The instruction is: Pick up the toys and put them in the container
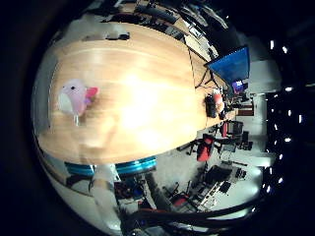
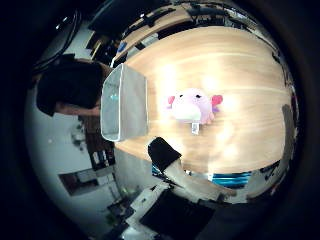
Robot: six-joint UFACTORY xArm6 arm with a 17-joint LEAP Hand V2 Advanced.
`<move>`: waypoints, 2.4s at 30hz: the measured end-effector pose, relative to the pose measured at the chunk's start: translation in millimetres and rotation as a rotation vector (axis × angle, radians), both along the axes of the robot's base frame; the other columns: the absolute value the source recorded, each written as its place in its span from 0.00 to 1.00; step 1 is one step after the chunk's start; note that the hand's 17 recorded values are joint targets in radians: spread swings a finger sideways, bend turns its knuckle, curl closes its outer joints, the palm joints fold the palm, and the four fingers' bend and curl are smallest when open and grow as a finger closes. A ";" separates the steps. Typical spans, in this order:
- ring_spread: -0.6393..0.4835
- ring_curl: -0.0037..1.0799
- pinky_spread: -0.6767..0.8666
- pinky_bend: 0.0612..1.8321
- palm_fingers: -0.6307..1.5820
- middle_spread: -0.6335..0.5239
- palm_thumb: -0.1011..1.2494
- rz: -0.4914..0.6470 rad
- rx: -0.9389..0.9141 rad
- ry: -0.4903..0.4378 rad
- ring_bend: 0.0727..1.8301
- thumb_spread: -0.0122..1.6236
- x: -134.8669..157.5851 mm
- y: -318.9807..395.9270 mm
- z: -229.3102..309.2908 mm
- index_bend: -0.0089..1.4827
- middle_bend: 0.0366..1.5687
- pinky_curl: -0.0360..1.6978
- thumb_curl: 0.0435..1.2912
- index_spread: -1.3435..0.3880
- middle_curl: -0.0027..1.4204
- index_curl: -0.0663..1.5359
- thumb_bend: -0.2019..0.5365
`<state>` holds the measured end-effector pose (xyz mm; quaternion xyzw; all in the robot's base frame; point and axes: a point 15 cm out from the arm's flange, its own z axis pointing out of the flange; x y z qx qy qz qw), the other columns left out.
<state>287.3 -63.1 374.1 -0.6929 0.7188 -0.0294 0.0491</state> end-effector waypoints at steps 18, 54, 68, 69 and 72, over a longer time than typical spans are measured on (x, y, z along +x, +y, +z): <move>0.42 0.27 0.62 0.62 0.45 0.42 0.23 0.012 0.006 -0.007 0.43 0.61 8.0 3.2 -16.2 0.12 0.22 0.02 0.19 0.51 0.30 0.25 0.23; 0.45 0.27 0.54 0.72 0.42 0.42 0.30 0.195 0.013 0.118 0.47 0.60 58.0 96.1 -190.3 0.12 0.24 0.02 0.20 0.52 0.30 0.24 0.24; 0.28 0.32 0.24 0.86 0.61 0.32 0.61 0.167 0.017 0.132 0.59 0.65 65.5 88.9 -214.5 0.11 0.26 0.08 0.25 0.52 0.31 0.23 0.41; 0.26 0.33 0.21 0.86 0.64 0.30 0.66 0.165 0.017 0.133 0.60 0.65 65.5 88.2 -214.7 0.11 0.27 0.09 0.26 0.52 0.32 0.23 0.45; 0.23 0.35 0.15 0.82 0.69 0.26 0.77 0.153 0.018 0.134 0.61 0.63 65.6 84.5 -215.1 0.13 0.31 0.10 0.28 0.51 0.34 0.24 0.49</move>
